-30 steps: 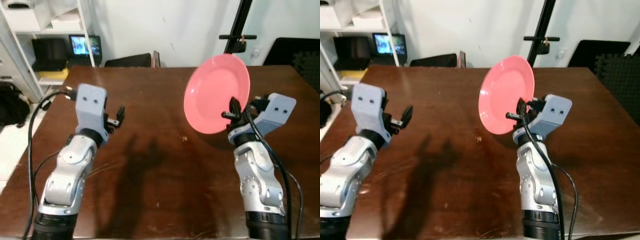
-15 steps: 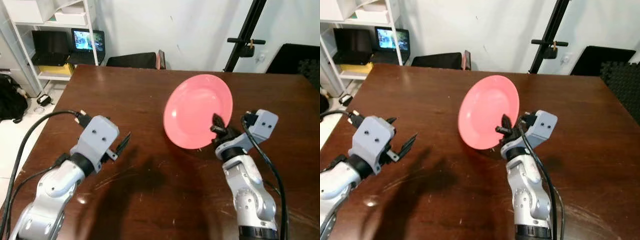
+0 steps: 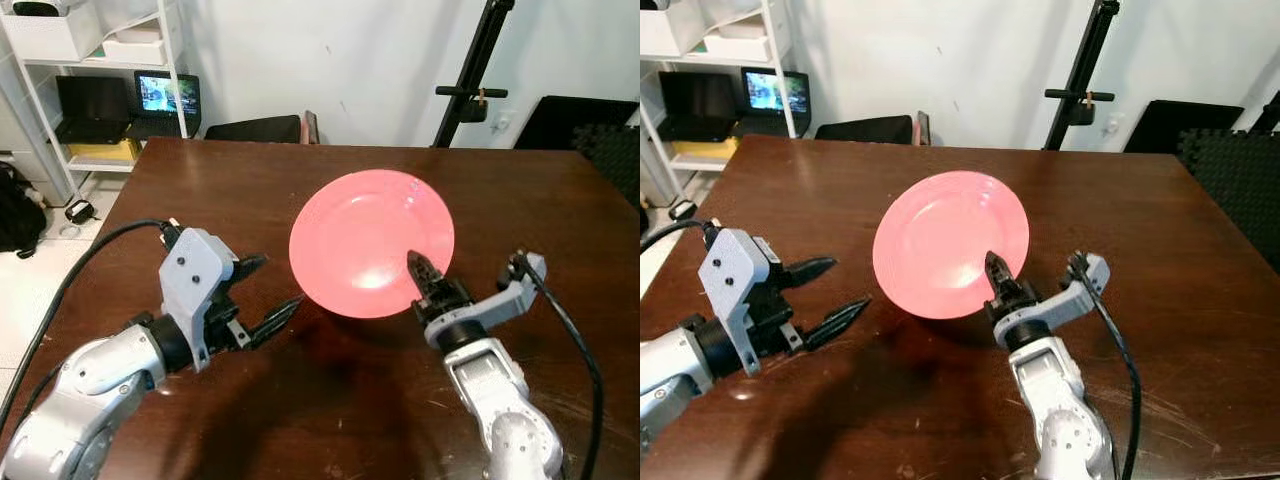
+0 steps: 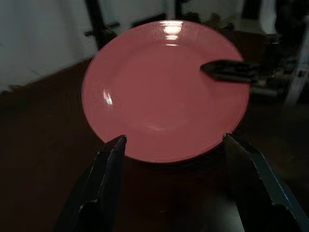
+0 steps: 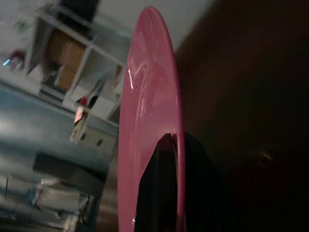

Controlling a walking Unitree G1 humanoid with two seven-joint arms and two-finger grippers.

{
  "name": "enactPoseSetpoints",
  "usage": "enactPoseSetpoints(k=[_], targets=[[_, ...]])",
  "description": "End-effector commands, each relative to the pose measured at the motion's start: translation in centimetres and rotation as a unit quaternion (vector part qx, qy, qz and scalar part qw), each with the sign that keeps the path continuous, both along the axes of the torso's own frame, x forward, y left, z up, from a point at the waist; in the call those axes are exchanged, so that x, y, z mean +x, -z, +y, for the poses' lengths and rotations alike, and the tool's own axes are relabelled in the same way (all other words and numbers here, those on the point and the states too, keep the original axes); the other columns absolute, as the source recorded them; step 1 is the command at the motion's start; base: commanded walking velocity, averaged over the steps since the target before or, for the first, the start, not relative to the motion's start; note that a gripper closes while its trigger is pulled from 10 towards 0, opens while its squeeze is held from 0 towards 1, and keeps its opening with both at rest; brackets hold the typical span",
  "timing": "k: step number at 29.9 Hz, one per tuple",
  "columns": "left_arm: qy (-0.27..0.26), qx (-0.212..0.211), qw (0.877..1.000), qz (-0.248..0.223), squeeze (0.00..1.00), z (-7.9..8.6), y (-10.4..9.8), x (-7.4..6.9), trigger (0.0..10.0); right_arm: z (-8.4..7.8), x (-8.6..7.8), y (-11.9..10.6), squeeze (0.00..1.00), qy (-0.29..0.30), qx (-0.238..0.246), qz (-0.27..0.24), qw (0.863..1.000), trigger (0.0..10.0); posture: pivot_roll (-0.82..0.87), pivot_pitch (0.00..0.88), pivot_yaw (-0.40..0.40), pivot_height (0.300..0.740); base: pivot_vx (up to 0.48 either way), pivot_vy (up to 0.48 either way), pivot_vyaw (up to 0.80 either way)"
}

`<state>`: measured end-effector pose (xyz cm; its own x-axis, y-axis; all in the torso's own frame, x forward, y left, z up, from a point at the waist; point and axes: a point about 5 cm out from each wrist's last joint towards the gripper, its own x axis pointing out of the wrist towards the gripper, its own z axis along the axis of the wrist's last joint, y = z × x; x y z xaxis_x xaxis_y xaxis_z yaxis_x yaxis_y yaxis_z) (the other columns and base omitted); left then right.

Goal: Setting the table

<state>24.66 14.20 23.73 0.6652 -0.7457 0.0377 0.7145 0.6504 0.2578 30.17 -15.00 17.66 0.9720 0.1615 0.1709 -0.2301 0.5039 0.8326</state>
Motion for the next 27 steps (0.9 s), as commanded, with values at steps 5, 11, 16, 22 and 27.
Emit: enactPoseSetpoints(k=[5, 11, 16, 22, 27], targets=[[0.001, 0.028, 1.000, 0.012, 0.00, 0.9, -0.1, 0.3, 10.0, -0.5, 0.5, 2.3, 0.00, -0.013, 0.050, 0.064, 0.997, 10.0, 0.10, 0.138, 0.056, 0.740, 0.000, 0.000, 0.00], [0.027, 0.091, 0.995, 0.026, 0.00, 2.1, -0.6, -0.1, 10.0, 1.1, -0.3, 4.5, 0.00, -0.079, 0.027, 0.106, 0.991, 10.0, 0.11, 0.151, 0.066, 0.740, 0.000, 0.000, 0.00], [0.083, 0.185, 0.977, 0.062, 0.00, 4.3, -0.7, -1.6, 10.0, 1.6, -0.7, 4.9, 0.00, -0.101, 0.065, 0.114, 0.986, 10.0, 0.13, 0.156, 0.071, 0.740, 0.000, 0.000, 0.00], [0.085, 0.214, 0.971, 0.063, 0.00, 4.8, -0.7, -1.4, 10.0, 1.5, -1.5, 5.3, 0.00, -0.103, 0.065, 0.113, 0.986, 10.0, 0.13, 0.158, 0.077, 0.740, 0.000, 0.000, 0.00], [0.091, 0.208, 0.972, 0.064, 0.00, 4.2, -0.4, -1.3, 10.0, 0.8, -1.8, 6.1, 0.00, -0.090, 0.016, 0.126, 0.988, 10.0, 0.12, 0.157, 0.077, 0.740, 0.000, 0.000, 0.00]])
